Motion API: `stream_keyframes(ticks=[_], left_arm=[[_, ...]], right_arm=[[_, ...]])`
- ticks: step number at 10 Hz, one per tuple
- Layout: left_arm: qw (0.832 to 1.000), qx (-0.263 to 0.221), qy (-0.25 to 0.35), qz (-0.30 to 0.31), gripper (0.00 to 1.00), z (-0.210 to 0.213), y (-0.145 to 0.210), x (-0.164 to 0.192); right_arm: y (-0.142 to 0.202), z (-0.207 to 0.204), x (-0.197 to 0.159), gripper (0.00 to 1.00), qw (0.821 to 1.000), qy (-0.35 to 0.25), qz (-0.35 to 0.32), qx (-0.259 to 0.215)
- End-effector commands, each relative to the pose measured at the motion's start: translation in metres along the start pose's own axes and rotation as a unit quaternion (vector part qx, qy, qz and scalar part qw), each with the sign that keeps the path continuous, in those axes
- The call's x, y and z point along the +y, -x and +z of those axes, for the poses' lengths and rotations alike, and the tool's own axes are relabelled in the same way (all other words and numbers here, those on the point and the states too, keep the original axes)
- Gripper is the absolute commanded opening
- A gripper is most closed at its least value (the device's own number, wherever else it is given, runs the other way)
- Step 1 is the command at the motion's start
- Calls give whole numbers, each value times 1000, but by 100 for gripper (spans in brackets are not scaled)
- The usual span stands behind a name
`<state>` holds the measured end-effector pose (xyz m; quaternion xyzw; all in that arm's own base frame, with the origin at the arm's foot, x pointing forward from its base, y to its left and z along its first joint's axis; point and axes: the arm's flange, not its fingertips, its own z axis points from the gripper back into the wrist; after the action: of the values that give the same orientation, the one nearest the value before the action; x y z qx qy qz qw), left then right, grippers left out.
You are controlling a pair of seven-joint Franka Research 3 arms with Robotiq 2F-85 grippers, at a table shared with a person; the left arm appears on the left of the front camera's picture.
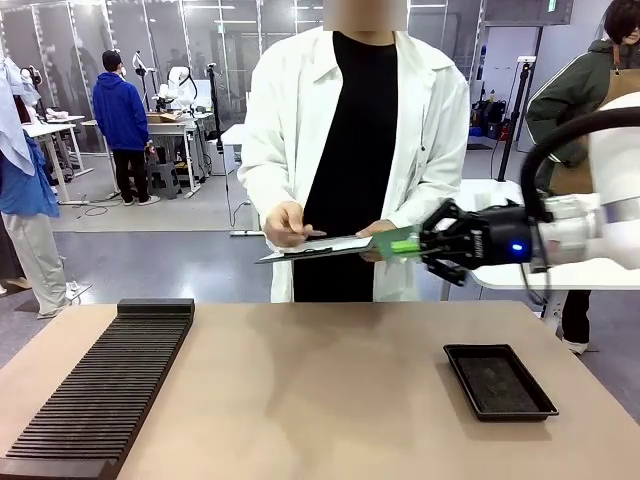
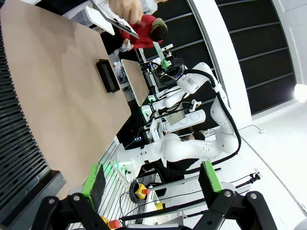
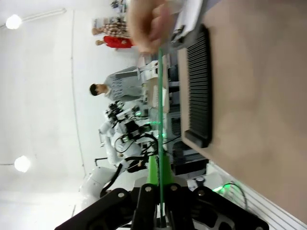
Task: Inspect the PCB.
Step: Place the Blank PCB in the ESD tray.
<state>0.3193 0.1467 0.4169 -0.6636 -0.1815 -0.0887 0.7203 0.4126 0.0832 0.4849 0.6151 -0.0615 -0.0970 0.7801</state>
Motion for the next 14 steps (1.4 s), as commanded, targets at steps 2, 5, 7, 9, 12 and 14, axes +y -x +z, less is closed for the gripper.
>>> stream_keyframes(ticks=[2, 5, 7, 9, 12, 14], left_arm=[[1000, 4, -4, 1, 100, 1, 1, -2], [1000, 4, -4, 1, 100, 1, 1, -2], [1000, 4, -4, 1, 100, 1, 1, -2], [1000, 4, -4, 1, 100, 1, 1, -2], [1000, 4, -4, 1, 100, 1, 1, -2], [1000, 4, -4, 1, 100, 1, 1, -2]], right_arm=[[-3, 61, -35, 3, 997, 61, 31, -26], [-8, 90, -76, 3, 988, 128, 46, -66], [-8, 94, -98, 3, 987, 136, 58, -60], [-14, 94, -123, 3, 984, 162, 67, -42], [-29, 81, -155, 3, 970, 223, 94, -35], [-34, 75, -174, 3, 964, 249, 86, -23]])
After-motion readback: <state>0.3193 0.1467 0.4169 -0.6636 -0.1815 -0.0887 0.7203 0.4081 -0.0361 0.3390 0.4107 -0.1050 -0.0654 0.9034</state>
